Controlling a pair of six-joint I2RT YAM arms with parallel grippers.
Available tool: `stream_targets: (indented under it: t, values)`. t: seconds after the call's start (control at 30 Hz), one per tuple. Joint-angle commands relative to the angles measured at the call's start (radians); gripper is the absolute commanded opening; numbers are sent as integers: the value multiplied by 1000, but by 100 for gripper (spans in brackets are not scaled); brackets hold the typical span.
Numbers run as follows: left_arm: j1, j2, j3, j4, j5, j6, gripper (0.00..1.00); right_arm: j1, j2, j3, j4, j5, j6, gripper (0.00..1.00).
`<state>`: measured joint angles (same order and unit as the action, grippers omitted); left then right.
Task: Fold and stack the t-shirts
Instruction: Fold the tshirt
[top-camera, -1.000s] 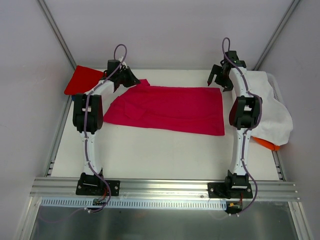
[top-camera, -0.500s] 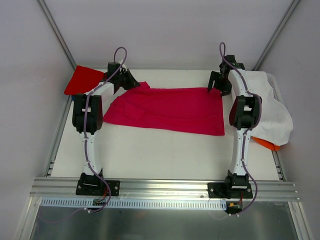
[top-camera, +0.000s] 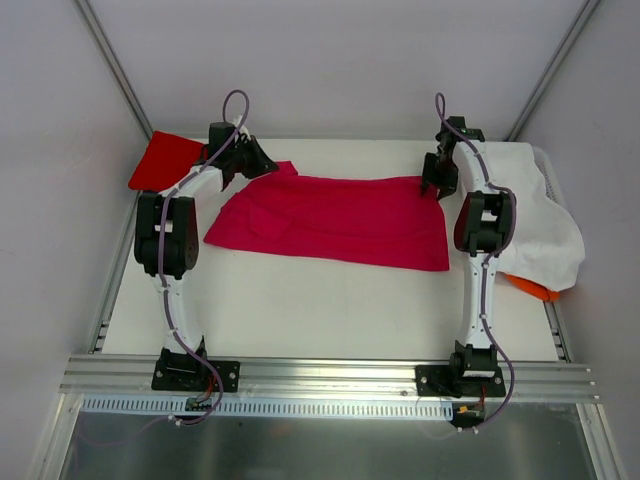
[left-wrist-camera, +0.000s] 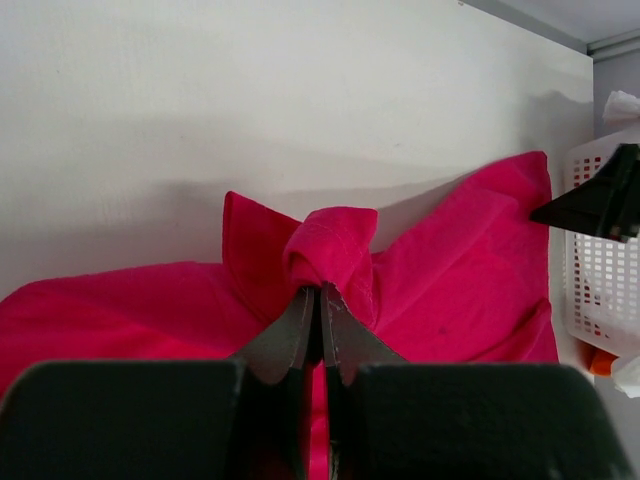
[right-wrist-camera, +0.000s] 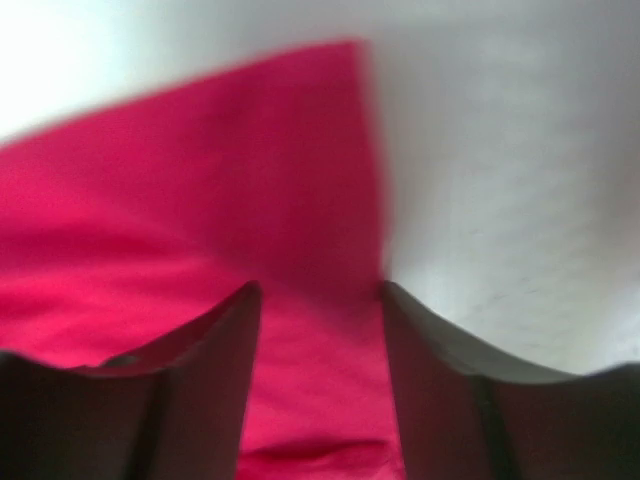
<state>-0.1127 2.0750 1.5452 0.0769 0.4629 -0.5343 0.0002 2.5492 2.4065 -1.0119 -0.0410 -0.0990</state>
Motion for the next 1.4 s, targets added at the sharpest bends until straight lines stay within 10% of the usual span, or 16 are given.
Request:
stream_targets:
  t: [0.0,0.47,1.37]
  values:
    - [-8,-81,-25,29,20,4,0,-69,88,9,-151,164,16,51]
    - [-19,-115,-56,34,22,-1,0,-57,88,8,-134,191,24,1]
    - [-22,-181,-79,17,-43,117,0,-45,-184,-273,18,280,51,0]
